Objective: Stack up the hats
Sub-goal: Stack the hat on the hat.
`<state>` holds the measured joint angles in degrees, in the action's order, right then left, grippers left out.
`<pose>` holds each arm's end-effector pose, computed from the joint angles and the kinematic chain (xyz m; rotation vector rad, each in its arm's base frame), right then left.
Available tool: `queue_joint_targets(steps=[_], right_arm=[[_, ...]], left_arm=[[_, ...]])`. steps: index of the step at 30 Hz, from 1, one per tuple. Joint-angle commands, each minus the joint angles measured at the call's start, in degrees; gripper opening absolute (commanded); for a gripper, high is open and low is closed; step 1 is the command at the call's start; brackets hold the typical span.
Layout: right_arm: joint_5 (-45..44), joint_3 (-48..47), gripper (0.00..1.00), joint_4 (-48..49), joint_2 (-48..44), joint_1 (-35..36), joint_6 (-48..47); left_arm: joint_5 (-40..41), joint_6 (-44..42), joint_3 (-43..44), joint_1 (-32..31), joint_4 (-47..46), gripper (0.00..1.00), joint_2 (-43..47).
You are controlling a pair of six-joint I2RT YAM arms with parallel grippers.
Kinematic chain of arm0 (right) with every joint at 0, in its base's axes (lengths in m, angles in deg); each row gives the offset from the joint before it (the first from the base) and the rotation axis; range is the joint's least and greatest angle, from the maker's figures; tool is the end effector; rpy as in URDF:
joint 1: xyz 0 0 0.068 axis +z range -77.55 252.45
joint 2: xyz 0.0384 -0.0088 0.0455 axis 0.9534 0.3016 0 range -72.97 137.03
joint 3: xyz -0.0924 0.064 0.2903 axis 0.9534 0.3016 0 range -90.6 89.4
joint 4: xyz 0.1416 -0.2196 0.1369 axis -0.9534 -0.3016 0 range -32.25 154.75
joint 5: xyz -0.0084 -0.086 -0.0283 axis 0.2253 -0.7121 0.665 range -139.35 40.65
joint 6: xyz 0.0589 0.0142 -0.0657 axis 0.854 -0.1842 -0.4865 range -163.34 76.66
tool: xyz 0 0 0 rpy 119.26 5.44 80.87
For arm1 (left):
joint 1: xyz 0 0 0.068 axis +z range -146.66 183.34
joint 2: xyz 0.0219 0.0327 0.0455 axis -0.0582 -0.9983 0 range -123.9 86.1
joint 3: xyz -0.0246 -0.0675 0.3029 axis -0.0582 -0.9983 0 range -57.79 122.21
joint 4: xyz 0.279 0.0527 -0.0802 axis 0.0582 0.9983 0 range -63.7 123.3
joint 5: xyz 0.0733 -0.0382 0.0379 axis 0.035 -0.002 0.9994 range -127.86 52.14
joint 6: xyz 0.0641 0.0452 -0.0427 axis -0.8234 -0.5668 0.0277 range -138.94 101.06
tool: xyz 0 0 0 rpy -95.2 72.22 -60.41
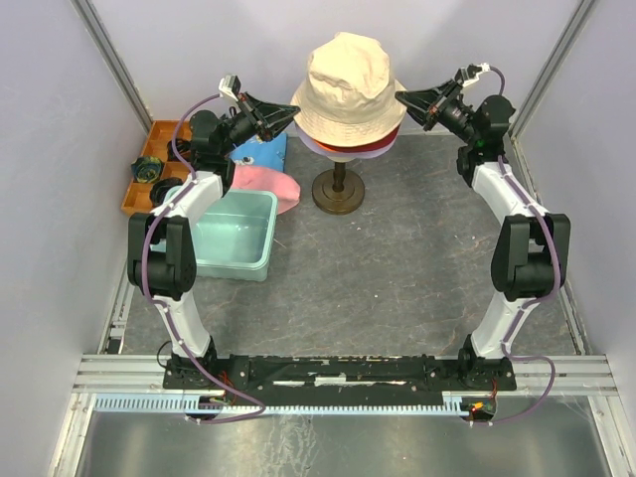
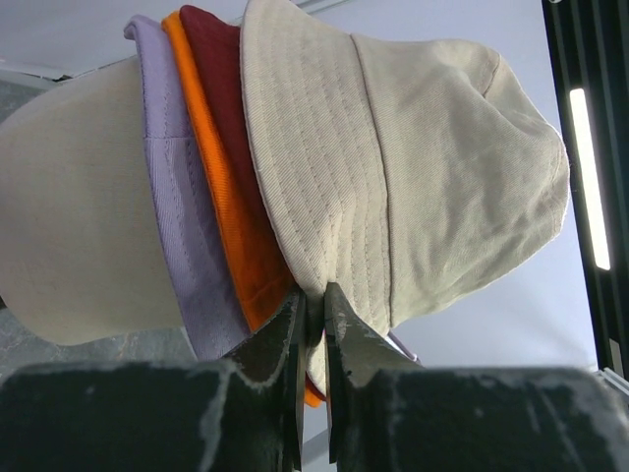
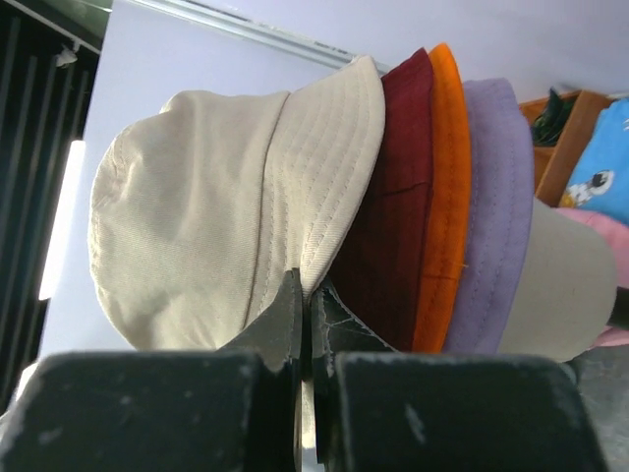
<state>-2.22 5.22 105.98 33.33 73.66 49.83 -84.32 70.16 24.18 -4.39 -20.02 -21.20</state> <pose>0.5074 0.0691 0.3968 0.4062 1.5731 1.8383 0.4975 -0.1256 0.3838 -0.2424 1.5823 -1.8643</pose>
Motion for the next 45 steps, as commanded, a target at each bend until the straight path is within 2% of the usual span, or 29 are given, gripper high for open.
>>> queue_joint_targets(steps=[1,3,7,18,26,35,40,42,45], right_arm=[[1.68,-2.27,0.00,-19.95,0.48,-0.44,-16.19],[1.35,-4.72,0.00,-24.78,1.68,0.31,-19.44],[1.38,-5.58,0.00,-23.58,4.37,0.85,-18.69],[1.48,3.75,0.00,-21.03,5.82,1.20,-21.46],[0.88,7.61,0.00,-22.43,6.96,2.01,-24.88],[0.40,8.05,0.00,-26.10,7.84,2.94,-29.12],[0.37,6.10,0.00,-27.26,6.37,3.01,-29.36],[0.62,4.89,0.04,-27.95,6.02,3.02,-29.44],[1.05,3.77,0.17,-29.22,4.83,3.05,-30.07]], left_arm=[[1.17,1.10,-0.14,1.55,-1.31,0.03,-0.84],[0.92,0.96,0.25,1.96,-1.23,0.03,-1.71],[-0.26,1.71,1.25,2.56,-2.54,0.03,-4.44],[-1.15,2.03,1.39,3.22,-3.43,0.03,-7.68],[-1.62,1.10,-2.70,3.54,-4.48,0.03,-8.80],[-1.59,0.63,-7.60,3.95,-6.45,0.03,-10.25],[-1.44,1.19,-7.57,4.03,-7.46,0.03,-10.31],[-1.32,1.65,-7.16,4.03,-8.36,0.03,-10.14],[-1.18,1.70,-6.33,4.04,-9.05,0.03,-8.81]])
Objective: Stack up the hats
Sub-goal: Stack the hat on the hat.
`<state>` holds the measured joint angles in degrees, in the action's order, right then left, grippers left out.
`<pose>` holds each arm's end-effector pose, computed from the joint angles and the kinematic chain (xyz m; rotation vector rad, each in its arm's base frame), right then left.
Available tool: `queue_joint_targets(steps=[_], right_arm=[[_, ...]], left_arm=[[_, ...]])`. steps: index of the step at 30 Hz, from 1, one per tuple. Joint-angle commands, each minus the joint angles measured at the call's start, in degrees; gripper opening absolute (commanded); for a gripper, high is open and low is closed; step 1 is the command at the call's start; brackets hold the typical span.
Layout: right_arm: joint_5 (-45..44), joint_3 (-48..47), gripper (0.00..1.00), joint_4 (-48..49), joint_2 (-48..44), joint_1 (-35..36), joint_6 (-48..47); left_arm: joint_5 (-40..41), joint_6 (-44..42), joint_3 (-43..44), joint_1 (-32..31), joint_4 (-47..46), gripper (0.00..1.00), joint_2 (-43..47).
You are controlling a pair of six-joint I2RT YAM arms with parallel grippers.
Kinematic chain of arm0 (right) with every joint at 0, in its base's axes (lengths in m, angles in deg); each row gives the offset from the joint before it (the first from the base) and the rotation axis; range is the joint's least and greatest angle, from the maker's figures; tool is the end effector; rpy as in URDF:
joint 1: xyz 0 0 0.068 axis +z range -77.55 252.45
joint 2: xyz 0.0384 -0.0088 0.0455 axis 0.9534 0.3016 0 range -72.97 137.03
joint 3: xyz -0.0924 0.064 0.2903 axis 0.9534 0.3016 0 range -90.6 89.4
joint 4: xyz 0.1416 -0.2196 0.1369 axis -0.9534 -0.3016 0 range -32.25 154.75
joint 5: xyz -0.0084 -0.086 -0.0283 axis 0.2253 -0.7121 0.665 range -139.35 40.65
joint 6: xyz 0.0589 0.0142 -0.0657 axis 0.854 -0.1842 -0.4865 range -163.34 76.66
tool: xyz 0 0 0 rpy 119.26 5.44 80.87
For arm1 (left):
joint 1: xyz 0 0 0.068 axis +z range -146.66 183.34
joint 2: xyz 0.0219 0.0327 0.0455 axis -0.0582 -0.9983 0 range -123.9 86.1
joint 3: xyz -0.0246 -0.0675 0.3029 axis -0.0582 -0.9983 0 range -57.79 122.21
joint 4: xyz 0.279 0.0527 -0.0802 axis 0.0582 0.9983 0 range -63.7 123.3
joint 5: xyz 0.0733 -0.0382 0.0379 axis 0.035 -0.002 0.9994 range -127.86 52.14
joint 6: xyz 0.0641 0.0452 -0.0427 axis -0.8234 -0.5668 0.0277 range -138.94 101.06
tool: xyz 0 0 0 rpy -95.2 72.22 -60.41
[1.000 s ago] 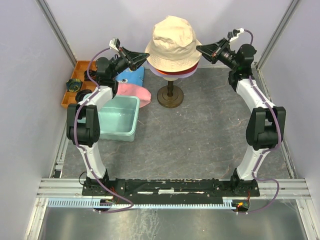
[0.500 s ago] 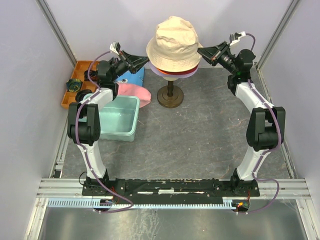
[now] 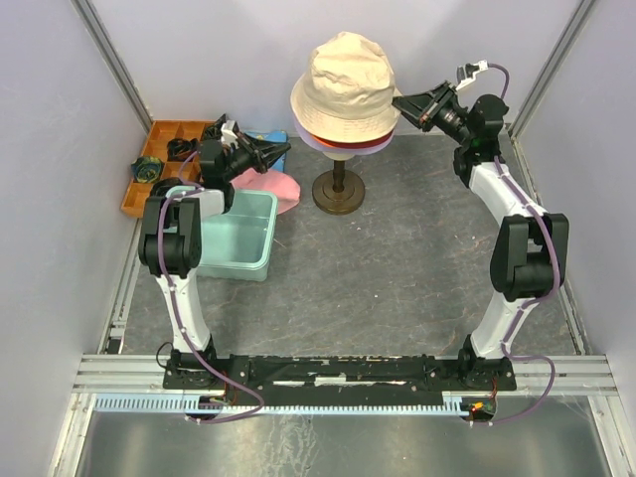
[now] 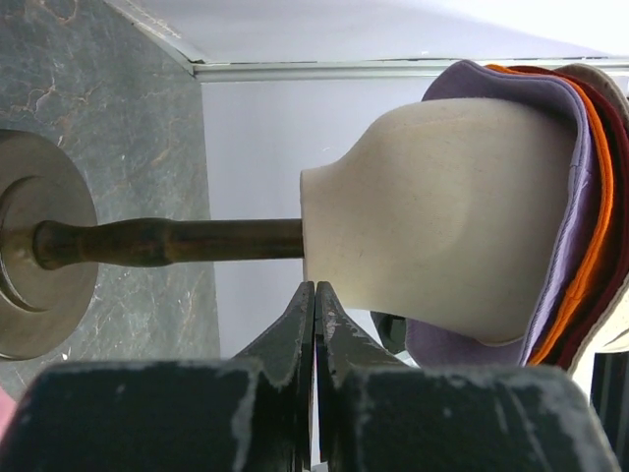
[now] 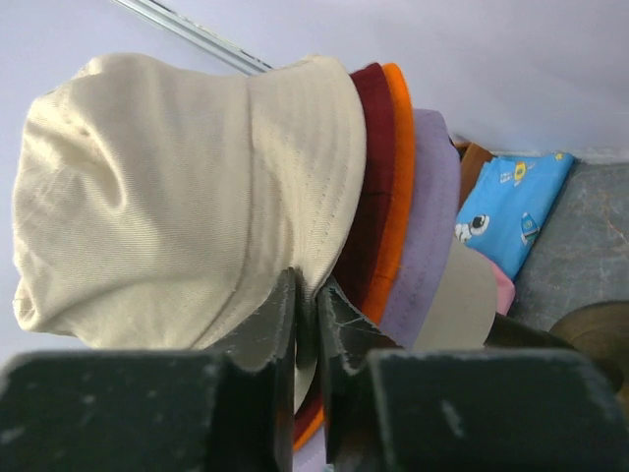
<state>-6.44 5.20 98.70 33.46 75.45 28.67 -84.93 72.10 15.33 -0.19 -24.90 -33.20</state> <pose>0.5142 0.0813 0.3810 0.2467 1.6074 1.5520 0.5293 -0.0909 0.2286 -0.5840 1.7627 -1.8407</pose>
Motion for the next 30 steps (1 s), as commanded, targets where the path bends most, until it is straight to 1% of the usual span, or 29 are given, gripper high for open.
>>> queue_joint_targets(steps=[1,3,8,12,14,15,18,21,23,25,27,30], right_arm=[[5.39,3.47,0.21,-22.38,4.06,1.25,-8.98],[5.42,2.87,0.28,-22.65,2.49,1.30,-8.81],[5.13,0.41,0.43,-23.90,0.37,0.99,-8.07],[4.69,-0.25,0.57,-24.82,-1.49,-0.21,-8.05],[4.68,-0.22,0.60,-26.35,-2.44,-0.90,-9.10],[4.64,-0.01,0.62,-27.29,-3.05,-1.27,-9.87],[4.45,0.56,0.68,-31.94,-4.64,-2.26,-13.79],[3.78,2.39,0.75,-33.77,-6.92,-2.89,-15.94],[3.16,2.86,0.83,-35.94,-8.60,-3.00,-17.61],[2.32,2.60,0.88,-39.17,-10.04,-3.05,-20.41],[1.45,2.60,0.98,-42.03,-11.48,-3.03,-22.69],[0.82,2.72,0.99,-44.13,-13.24,-3.09,-24.43]], left_arm=[[-0.59,-0.81,3.06,-0.09,-3.62,0.03,3.60],[-0.87,-4.34,5.01,-0.04,0.33,0.03,5.57],[0.15,-15.97,8.93,0.36,17.11,0.03,10.84],[2.68,-26.70,10.82,0.43,32.95,0.04,15.32],[4.76,-32.91,11.75,0.45,41.71,0.06,17.74],[6.29,-36.70,12.49,0.41,46.67,0.09,18.96],[10.17,-46.52,14.76,0.35,60.41,0.17,21.68],[15.41,-54.48,15.11,0.15,71.31,0.31,23.40],[19.37,-59.00,14.75,-0.42,76.32,0.41,24.12],[22.97,-61.13,14.49,-1.27,79.70,0.54,24.24],[26.59,-63.22,15.53,-2.75,82.18,0.60,23.56],[32.61,-64.58,18.16,-5.33,85.80,0.69,20.96]])
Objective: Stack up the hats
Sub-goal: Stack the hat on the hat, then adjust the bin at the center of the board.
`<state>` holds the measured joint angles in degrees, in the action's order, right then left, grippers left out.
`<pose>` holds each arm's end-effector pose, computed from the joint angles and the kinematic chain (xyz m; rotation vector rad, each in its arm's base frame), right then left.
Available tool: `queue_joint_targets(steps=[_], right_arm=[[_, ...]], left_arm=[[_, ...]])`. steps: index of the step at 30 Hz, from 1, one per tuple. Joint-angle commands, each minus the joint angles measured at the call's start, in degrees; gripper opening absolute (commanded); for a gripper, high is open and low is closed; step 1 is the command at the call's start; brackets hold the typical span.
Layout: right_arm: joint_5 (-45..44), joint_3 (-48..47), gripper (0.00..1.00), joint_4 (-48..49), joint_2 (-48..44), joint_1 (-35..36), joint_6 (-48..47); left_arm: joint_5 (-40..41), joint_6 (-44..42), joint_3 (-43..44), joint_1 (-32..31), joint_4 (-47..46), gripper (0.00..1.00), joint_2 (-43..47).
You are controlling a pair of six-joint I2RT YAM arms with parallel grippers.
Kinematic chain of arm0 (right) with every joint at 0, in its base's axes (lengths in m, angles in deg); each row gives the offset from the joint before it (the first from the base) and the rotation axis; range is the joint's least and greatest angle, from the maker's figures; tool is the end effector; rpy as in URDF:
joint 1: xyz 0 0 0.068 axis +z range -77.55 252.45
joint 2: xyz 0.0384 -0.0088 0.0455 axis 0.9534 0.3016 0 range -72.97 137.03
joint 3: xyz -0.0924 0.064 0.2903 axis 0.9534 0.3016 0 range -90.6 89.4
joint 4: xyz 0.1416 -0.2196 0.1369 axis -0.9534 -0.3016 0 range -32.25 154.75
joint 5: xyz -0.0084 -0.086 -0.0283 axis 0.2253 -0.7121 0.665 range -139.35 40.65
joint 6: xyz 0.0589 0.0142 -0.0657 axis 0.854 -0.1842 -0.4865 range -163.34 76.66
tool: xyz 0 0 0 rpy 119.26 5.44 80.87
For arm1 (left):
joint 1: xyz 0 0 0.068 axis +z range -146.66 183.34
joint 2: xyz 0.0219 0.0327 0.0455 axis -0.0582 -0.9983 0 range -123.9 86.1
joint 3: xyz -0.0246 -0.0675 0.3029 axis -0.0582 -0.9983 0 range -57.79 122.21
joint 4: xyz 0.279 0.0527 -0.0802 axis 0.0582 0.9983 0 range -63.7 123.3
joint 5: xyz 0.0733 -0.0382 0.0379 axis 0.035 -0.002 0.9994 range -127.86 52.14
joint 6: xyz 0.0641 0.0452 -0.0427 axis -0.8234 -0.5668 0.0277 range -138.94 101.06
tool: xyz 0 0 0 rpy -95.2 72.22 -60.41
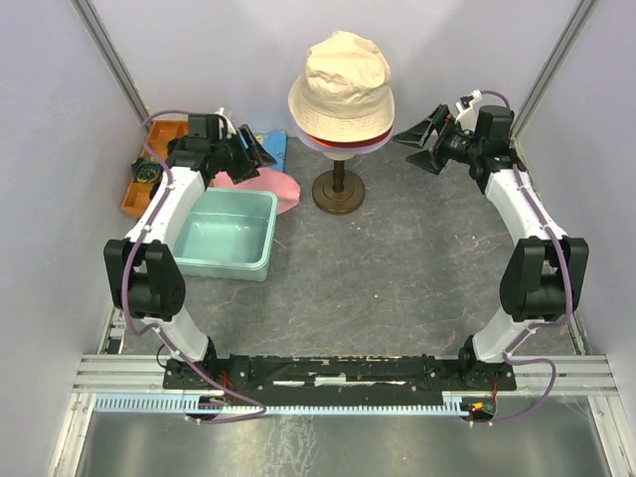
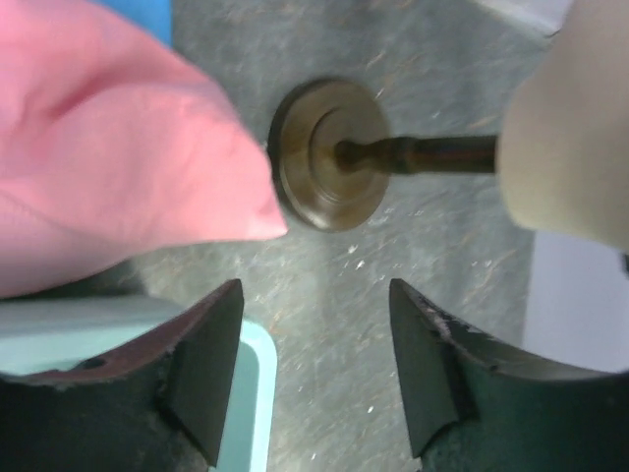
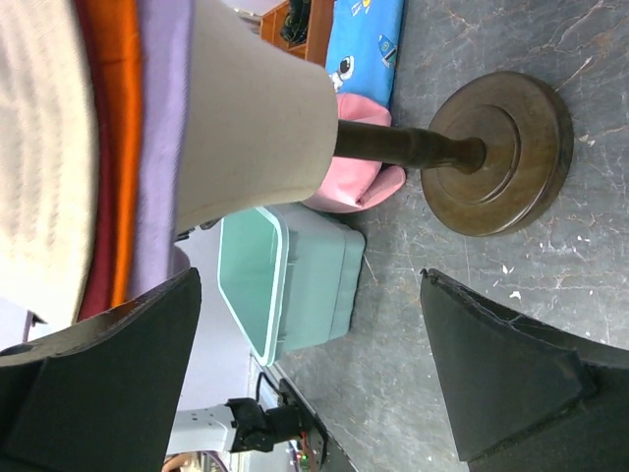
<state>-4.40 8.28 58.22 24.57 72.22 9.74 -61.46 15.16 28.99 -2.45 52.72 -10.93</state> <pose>0.4661 0.0544 0.3419 0.4132 2.0634 1.3502 0.4562 -0.0782 0.3362 -0.3237 2.2545 -0.8329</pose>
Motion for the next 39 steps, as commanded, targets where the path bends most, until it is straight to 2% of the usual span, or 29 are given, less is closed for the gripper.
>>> queue_joint_targets(steps=[1,8,19,22,34,39], right_arm=[[-1.38,-0.31,0.99,-4.23,-4.83,0.09,-5.98],[-1.78,1.23,0.99,-5.21,-8.13,-0.60,-7.39],[-1.07,4.51,0.99,-1.92,-9.91,-1.76,-5.52],[-0.84,4.11,0.99,-1.39,-9.50,-1.88,-4.87],[-0.40,4.84,0.99,0.78,-8.24,-1.98,-2.50],[-0.25,5.49,0.99,2.07,-8.44,-1.97,-1.39]], left_arm=[[10.61,-7.54,5.32,-3.68,9.14,0.71,-2.35],[19.40,-6.53,9.78,-5.94,12.90,0.79,-7.90],[28.14,-8.56,19.97,-7.97,17.40,0.84,-17.08],[28.86,-9.73,17.93,-9.03,18.41,0.84,-16.08],[30.84,-11.81,-3.85,-10.70,16.91,0.84,-2.22],[32.99,-12.17,-3.90,-10.56,16.52,0.84,0.35]])
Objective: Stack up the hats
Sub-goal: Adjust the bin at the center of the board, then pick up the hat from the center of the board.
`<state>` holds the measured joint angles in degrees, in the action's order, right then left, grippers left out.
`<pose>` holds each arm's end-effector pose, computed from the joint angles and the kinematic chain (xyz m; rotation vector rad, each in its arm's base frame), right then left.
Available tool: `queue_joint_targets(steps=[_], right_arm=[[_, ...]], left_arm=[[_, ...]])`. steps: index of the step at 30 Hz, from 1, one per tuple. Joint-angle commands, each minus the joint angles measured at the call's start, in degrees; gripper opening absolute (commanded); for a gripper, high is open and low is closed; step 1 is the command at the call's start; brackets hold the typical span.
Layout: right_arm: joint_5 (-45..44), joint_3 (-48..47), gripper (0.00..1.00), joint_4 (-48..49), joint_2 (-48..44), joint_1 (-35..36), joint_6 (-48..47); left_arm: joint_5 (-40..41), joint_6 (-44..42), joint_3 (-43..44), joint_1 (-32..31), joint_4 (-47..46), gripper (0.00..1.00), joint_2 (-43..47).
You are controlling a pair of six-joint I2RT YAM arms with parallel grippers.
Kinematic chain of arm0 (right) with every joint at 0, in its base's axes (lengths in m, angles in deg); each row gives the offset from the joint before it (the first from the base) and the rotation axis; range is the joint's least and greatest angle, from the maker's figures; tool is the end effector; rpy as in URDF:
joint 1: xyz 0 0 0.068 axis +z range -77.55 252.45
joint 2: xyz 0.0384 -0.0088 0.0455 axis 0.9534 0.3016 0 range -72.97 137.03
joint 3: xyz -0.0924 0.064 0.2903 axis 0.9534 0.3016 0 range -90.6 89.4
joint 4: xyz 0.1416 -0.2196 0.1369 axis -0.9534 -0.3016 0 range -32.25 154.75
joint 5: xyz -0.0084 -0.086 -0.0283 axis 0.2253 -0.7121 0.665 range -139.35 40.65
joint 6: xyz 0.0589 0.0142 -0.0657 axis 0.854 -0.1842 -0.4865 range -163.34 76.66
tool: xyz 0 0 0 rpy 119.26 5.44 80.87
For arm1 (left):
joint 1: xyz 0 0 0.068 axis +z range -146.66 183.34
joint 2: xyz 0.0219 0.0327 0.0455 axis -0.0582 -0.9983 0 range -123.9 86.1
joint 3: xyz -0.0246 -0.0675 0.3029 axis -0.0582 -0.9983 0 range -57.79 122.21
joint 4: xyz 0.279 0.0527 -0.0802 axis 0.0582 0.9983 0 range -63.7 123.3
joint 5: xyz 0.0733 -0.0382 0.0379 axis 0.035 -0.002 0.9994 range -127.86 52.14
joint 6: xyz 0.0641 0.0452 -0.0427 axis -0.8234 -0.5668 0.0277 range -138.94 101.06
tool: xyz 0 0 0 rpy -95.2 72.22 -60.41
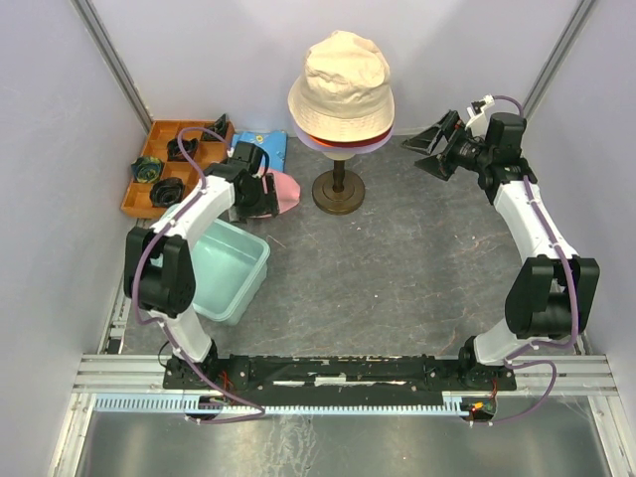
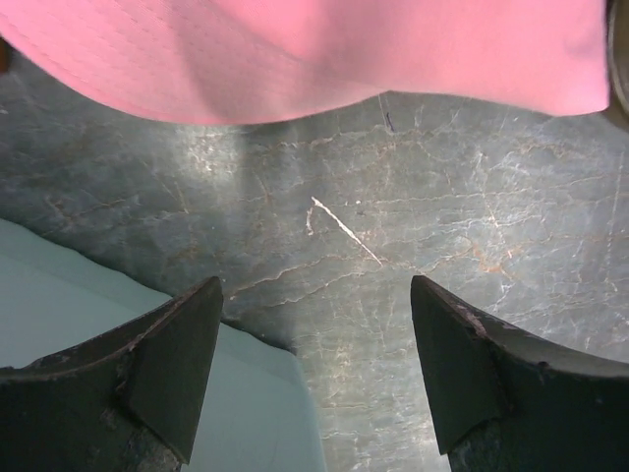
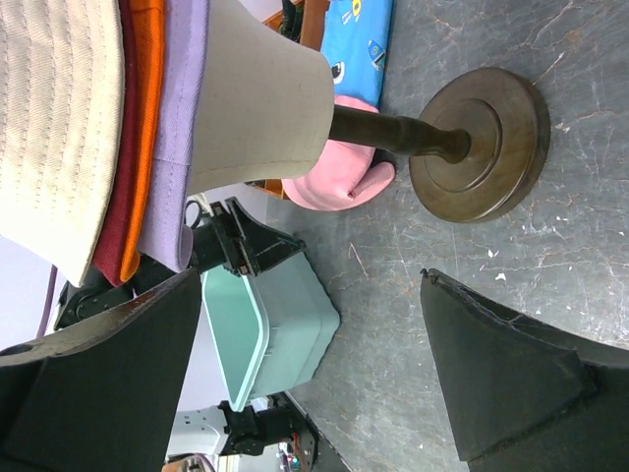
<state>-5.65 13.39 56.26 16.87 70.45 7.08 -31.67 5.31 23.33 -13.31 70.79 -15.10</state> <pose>0.4292 0.0401 0.3584 0.4012 2.0340 1.2826 0.4133 -0.1145 0.2331 -0.2111 2.6797 -0.0757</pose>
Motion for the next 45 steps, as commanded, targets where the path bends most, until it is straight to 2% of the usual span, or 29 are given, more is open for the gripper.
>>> queue_joint_targets(steps=[1,6,13,18,19,24,33,45], right_arm=[[1.03,0.54,0.99,4.29,-0.73,-0.21,1.49],[1.29,0.80,0.99,4.38,-1.32,-0.20,1.55],[1.56,0.63,0.99,4.18,-1.78,-0.20,1.54],[1.44,0.62,0.99,4.20,-1.49,-0.22,1.44],[1.35,0.62,0.99,4.38,-1.30,-0.24,1.51],[1.31,0.22,0.99,4.39,-0.69,-0.20,1.48],[1.08,0.38,0.99,3.86,-0.33,-0.26,1.10],[1.30,0.11,0.99,2.98,-0.35,-0.20,0.61]], left_arm=[[3.43,-1.97,3.09,0.33,-1.71,0.84,4.33],[5.14,-0.56,10.94,0.27,-2.36,0.85,0.82],[6.60,-2.22,21.24,-0.08,0.81,0.85,-9.41],[15.04,-2.41,30.70,-3.17,6.19,0.86,-15.48],[16.73,-2.03,32.71,-3.86,7.63,0.98,-16.88],[26.37,-2.99,41.46,-8.96,13.22,0.99,-22.69],[28.98,-2.41,40.84,-11.54,13.12,0.99,-24.11],[28.28,0.28,37.73,-11.61,11.02,0.99,-24.06]])
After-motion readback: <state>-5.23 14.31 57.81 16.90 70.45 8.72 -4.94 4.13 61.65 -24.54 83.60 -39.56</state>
